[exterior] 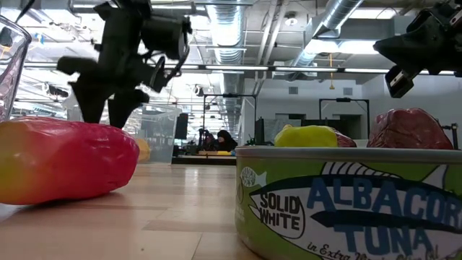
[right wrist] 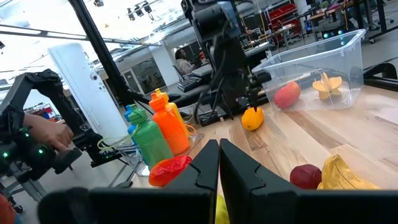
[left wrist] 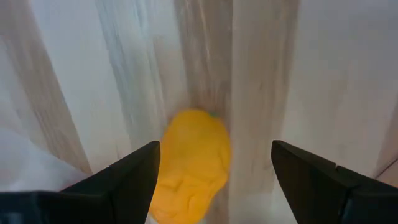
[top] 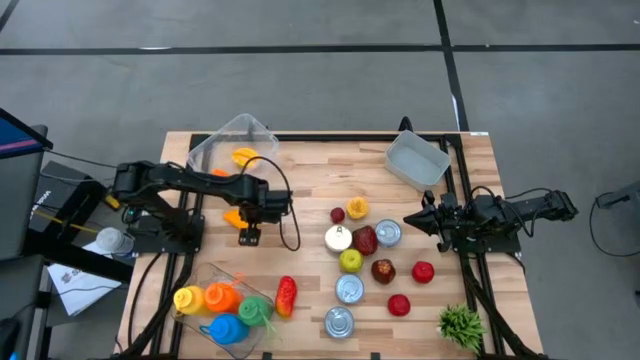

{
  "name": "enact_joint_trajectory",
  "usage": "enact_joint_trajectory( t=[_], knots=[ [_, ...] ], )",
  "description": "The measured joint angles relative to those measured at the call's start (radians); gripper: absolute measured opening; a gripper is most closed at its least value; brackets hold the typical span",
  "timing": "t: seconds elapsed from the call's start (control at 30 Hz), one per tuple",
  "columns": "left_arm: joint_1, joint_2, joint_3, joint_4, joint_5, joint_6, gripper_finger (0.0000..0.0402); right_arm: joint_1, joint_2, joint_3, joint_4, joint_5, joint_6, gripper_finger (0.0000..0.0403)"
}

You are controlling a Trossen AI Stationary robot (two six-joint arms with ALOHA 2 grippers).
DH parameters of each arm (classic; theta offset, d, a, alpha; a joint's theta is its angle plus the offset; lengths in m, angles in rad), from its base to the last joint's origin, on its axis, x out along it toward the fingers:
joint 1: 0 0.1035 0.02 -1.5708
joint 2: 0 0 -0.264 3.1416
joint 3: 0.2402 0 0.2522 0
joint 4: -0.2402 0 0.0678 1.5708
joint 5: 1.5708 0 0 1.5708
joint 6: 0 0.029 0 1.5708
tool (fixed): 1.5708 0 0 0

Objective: Pick & Place Food Item
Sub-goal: Put the mango into the white bin

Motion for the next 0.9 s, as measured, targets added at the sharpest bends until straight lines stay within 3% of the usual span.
enact_joint_trajectory(
  t=[0.2,0.6,0.9],
  knots=[
    [0.000,0.029,-0.040,0.004,-0.031,0.034,0.0294,0.000,0.000,0.000,0.000,0.000,0.000,0.0010],
    [-0.008,0.028,-0.155,0.168,-0.050,0.032,0.0288,0.000,0.000,0.000,0.000,0.000,0.000,0.0010],
    [-0.008,0.028,-0.160,0.186,-0.052,0.032,0.0206,0.000,0.000,0.000,0.000,0.000,0.000,0.0010]
  ],
)
